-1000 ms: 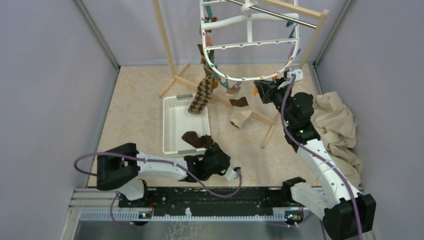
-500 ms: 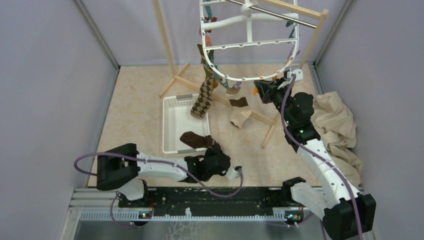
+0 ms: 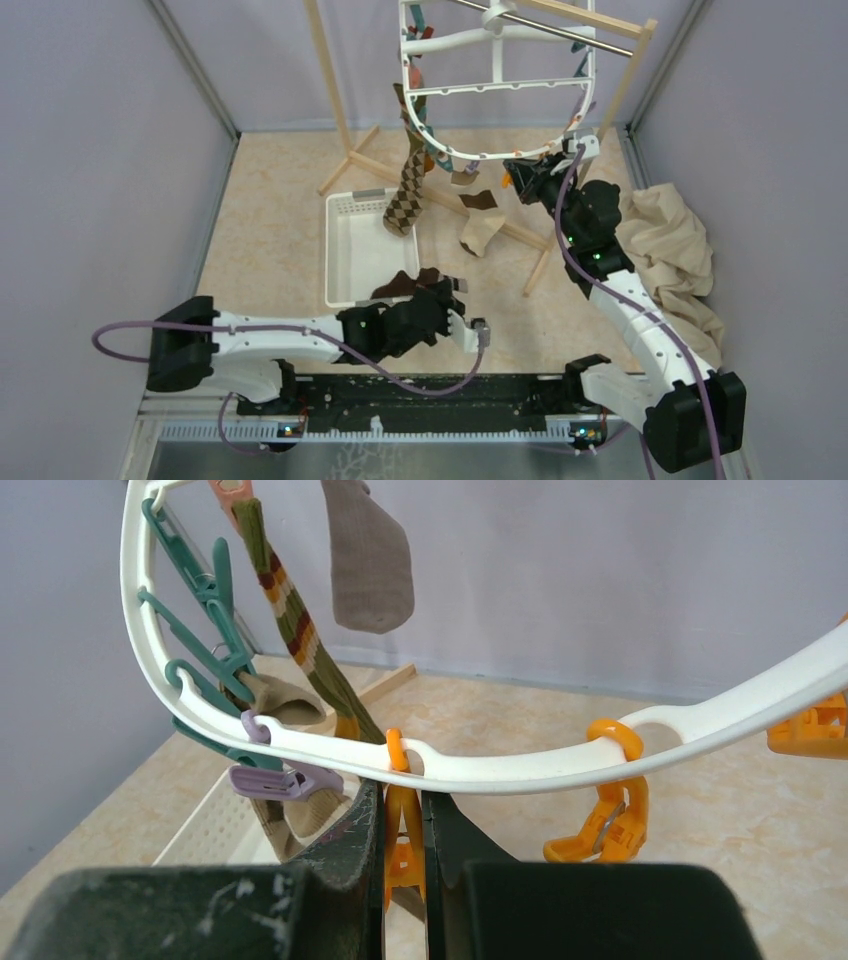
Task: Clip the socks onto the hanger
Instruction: Pick up the sock from the bin, then clamp the sock onto the hanger.
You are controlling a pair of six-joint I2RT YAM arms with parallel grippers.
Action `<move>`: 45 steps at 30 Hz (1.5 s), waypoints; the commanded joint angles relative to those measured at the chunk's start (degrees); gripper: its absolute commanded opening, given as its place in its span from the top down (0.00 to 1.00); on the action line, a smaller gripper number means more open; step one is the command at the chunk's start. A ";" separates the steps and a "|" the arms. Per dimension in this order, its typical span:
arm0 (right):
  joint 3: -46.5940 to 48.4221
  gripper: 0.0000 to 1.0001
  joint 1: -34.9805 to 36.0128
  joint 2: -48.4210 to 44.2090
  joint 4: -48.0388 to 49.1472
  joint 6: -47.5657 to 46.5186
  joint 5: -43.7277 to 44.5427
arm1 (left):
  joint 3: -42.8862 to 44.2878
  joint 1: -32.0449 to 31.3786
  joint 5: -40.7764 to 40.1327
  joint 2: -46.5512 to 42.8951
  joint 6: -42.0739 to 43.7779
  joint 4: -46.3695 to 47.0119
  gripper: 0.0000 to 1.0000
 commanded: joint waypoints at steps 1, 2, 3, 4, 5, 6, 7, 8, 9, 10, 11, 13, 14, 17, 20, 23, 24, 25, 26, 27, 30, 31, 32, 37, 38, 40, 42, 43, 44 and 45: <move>-0.21 1.00 -1.06 0.62 -0.56 1.49 0.08 | 4.20 0.67 12.53 -8.56 -12.74 1.11 1.00; -0.21 1.00 -1.07 0.70 -0.48 1.57 -0.03 | 4.65 1.51 15.99 -10.27 -15.45 0.79 1.00; -0.21 1.00 -1.07 0.83 -0.34 1.76 -0.25 | 5.06 2.49 19.49 -12.54 -17.95 0.79 1.00; -0.14 1.00 -1.07 0.98 -0.25 1.89 -0.50 | 5.57 3.69 22.39 -13.80 -20.80 0.64 1.00; -0.12 1.00 -1.07 1.12 -0.16 2.08 -0.82 | 6.19 5.05 25.40 -14.53 -23.56 0.17 1.00; -0.05 1.00 -1.07 1.26 0.03 2.34 -1.25 | 7.14 7.30 27.45 -14.93 -26.43 -0.38 1.00; -0.04 1.00 -1.06 1.32 0.18 2.52 -1.62 | 7.61 8.90 29.56 -15.24 -28.75 -0.66 1.00; 0.03 1.00 -1.07 1.36 0.28 2.60 -1.91 | 7.84 10.10 31.69 -15.34 -30.18 -0.95 1.00; 0.05 1.00 -1.07 1.33 0.33 2.64 -2.11 | 7.84 10.87 33.64 -15.40 -31.41 -0.86 1.00; 0.01 1.00 -1.07 1.16 0.40 2.68 -2.35 | 7.69 11.31 34.75 -15.51 -32.43 -0.42 1.00; -0.02 1.00 -1.07 0.92 0.30 2.69 -2.43 | 7.44 11.79 35.84 -15.81 -33.48 -0.10 1.00; -0.10 1.00 -1.07 0.05 0.15 2.62 -2.96 | 6.78 13.25 38.31 -16.67 -35.98 1.26 1.00; -0.16 1.00 -1.07 -0.50 0.10 2.37 -3.54 | 6.55 14.30 39.80 -17.05 -37.27 1.81 1.00; 0.13 1.00 -1.07 -2.29 -0.27 1.57 -6.48 | 6.71 16.53 38.81 -16.14 -38.31 1.60 1.00; 0.22 1.00 -1.07 -3.88 0.28 1.37 -10.76 | 6.46 17.77 39.26 -14.62 -38.75 2.11 1.00; 0.27 1.00 -1.07 -4.73 0.91 1.19 -14.47 | 5.96 18.64 41.13 -13.84 -40.63 4.29 1.00; 0.31 1.00 -1.07 -4.92 1.00 0.93 -15.41 | 5.89 19.28 41.93 -13.67 -41.60 5.10 1.00; 0.32 1.00 -1.07 -5.01 1.01 0.79 -16.38 | 5.79 20.51 43.17 -13.46 -42.64 6.14 1.00; 0.32 1.00 -1.07 -5.22 1.03 0.44 -17.18 | 5.90 21.54 44.59 -13.19 -43.91 6.98 1.00; 0.32 1.00 -1.07 -5.45 0.79 0.37 -17.46 | 6.09 22.75 46.55 -12.94 -45.46 7.83 1.00; 0.75 1.00 -1.14 -6.26 -0.95 -0.04 -16.93 | 7.51 24.09 48.03 -11.92 -47.42 8.87 1.00; 0.79 1.00 -1.23 -6.61 -1.25 -0.18 -17.12 | 7.73 24.09 47.42 -11.80 -47.91 9.11 1.00; 0.83 1.00 -1.31 -6.95 -1.44 -0.33 -17.27 | 7.44 24.02 46.99 -11.78 -48.41 9.90 1.00; 1.02 1.00 -1.40 -7.60 -2.06 -0.68 -18.22 | 4.10 24.08 46.25 -10.64 -53.17 18.92 1.00; 1.02 1.00 -1.42 -7.51 -1.86 -0.61 -18.50 | 3.74 24.09 46.41 -10.19 -53.88 21.09 1.00; 0.86 1.00 -1.40 -7.02 -0.87 0.36 -19.61 | 4.05 24.24 47.50 -8.59 -55.15 23.77 1.00; 0.85 1.00 -1.41 -6.41 0.15 2.01 -21.62 | 6.03 24.35 47.69 -6.30 -56.94 24.37 1.00; 0.80 1.00 -1.50 -6.19 0.75 2.66 -22.36 | 6.86 24.43 47.28 -5.50 -58.60 24.95 1.00; 0.65 1.00 -1.55 -6.07 1.36 3.10 -23.12 | 7.82 24.52 47.18 -4.81 -60.08 25.26 1.00; 0.40 1.00 -1.66 -5.98 2.30 3.58 -23.78 | 8.98 24.61 47.32 -4.18 -61.54 25.57 1.00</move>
